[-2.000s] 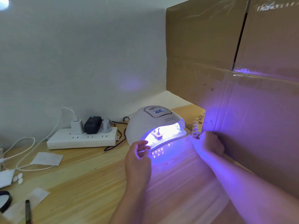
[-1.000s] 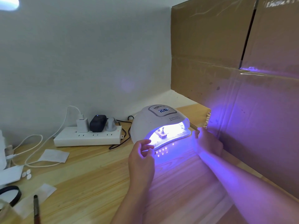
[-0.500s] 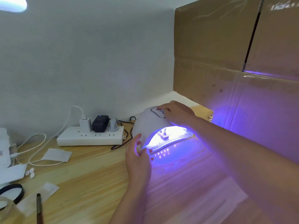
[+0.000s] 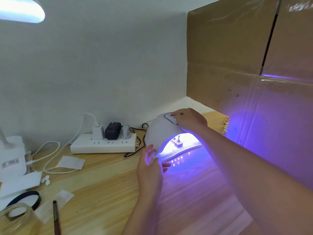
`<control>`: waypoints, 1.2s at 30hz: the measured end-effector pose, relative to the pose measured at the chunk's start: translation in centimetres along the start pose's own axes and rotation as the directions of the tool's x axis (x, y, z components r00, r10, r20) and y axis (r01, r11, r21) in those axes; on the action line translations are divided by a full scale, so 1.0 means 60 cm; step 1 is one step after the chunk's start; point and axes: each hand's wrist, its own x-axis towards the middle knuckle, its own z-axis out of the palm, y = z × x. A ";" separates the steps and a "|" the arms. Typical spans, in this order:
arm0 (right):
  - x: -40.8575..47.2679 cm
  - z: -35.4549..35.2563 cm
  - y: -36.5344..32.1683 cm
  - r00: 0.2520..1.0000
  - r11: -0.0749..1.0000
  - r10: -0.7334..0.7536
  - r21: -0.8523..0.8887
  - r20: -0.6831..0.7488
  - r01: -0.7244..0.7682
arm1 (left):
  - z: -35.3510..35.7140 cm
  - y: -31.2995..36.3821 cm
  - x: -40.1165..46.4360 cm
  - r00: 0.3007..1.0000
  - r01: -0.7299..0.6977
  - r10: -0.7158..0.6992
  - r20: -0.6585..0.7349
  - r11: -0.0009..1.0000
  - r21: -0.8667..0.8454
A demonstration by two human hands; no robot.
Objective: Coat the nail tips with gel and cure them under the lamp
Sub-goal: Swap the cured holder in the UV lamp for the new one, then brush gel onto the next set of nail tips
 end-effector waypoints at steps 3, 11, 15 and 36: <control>-0.041 0.034 0.006 0.918 0.985 -0.139 0.041 -0.371 0.166 | -0.010 0.013 0.007 0.999 0.050 -0.050 -0.016 0.999 -0.007; -0.192 0.114 -0.104 0.822 0.457 0.340 0.844 -0.457 0.281 | -0.047 0.054 0.024 0.978 0.201 -0.209 -0.005 0.946 -0.253; -0.247 0.149 -0.129 0.830 0.256 0.514 0.962 -0.216 0.092 | -0.071 0.074 0.028 0.992 0.104 -0.122 -0.042 0.948 -0.299; -0.340 0.200 -0.179 0.773 0.684 -0.628 0.539 0.090 0.492 | -0.437 0.318 -0.137 0.570 -0.491 0.818 0.077 0.264 0.830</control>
